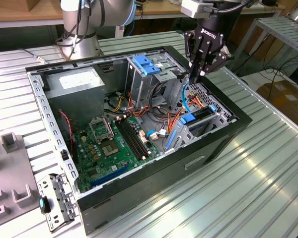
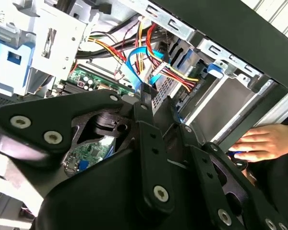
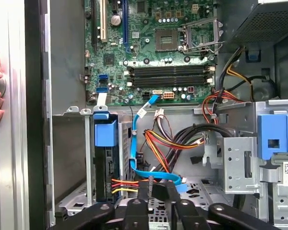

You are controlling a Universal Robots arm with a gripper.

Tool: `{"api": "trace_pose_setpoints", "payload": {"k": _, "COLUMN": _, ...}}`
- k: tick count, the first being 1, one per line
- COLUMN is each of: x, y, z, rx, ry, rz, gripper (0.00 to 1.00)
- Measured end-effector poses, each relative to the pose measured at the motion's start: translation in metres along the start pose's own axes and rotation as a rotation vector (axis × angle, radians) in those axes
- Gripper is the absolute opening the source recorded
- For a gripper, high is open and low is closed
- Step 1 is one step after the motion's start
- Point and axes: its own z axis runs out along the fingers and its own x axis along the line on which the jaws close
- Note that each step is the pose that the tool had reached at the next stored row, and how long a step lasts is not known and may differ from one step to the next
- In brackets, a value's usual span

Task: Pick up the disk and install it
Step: 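Insert the second disk wire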

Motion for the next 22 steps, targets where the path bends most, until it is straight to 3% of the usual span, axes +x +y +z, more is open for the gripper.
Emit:
{"api": "trace_pose_setpoints", "payload": {"k": 1, "x": -0.0011, "y": 0.0000, "z": 0.0000, "rx": 0.0000, "ry": 0.0000, "rz": 0.000, "gripper": 0.30}}
{"api": "trace_pose_setpoints", "payload": {"k": 4, "x": -0.0014, "y": 0.0001, "z": -0.0032, "rx": -0.0002, "ry": 0.0007, "rz": 0.000, "gripper": 0.30}}
{"api": "trace_pose_setpoints", "payload": {"k": 5, "x": -0.0016, "y": 0.0001, "z": -0.0039, "rx": -0.0001, "ry": 0.0055, "rz": 0.000, "gripper": 0.30}}
{"api": "trace_pose_setpoints", "payload": {"k": 6, "x": -0.0022, "y": 0.0001, "z": -0.0041, "rx": 0.0007, "ry": 0.0217, "rz": 0.000, "gripper": 0.30}}
{"api": "trace_pose_setpoints", "payload": {"k": 7, "x": -0.0057, "y": 0.0000, "z": -0.0034, "rx": 0.0019, "ry": 0.0550, "rz": 0.001, "gripper": 0.30}}
{"api": "trace_pose_setpoints", "payload": {"k": 8, "x": -0.0085, "y": -0.0003, "z": -0.0019, "rx": 0.0024, "ry": 0.0667, "rz": 0.001, "gripper": 0.30}}
{"api": "trace_pose_setpoints", "payload": {"k": 13, "x": -0.0160, "y": -0.0021, "z": 0.0067, "rx": 0.0034, "ry": 0.0894, "rz": 0.001, "gripper": 0.30}}
{"api": "trace_pose_setpoints", "payload": {"k": 14, "x": -0.0179, "y": -0.0025, "z": 0.0082, "rx": 0.0039, "ry": 0.1019, "rz": 0.002, "gripper": 0.30}}
{"api": "trace_pose_setpoints", "payload": {"k": 16, "x": -0.0196, "y": -0.0026, "z": 0.0098, "rx": 0.0043, "ry": 0.1128, "rz": 0.002, "gripper": 0.29}}
{"api": "trace_pose_setpoints", "payload": {"k": 18, "x": -0.0207, "y": -0.0027, "z": 0.0117, "rx": 0.0047, "ry": 0.1208, "rz": 0.002, "gripper": 0.11}}
{"api": "trace_pose_setpoints", "payload": {"k": 19, "x": -0.0209, "y": -0.0027, "z": 0.0122, "rx": 0.0050, "ry": 0.1286, "rz": 0.002, "gripper": 0.11}}
{"api": "trace_pose_setpoints", "payload": {"k": 21, "x": -0.0214, "y": -0.0027, "z": 0.0131, "rx": 0.0065, "ry": 0.1663, "rz": 0.003, "gripper": 0.11}}
{"api": "trace_pose_setpoints", "payload": {"k": 22, "x": -0.0216, "y": -0.0027, "z": 0.0134, "rx": 0.0070, "ry": 0.1775, "rz": 0.003, "gripper": 0.11}}
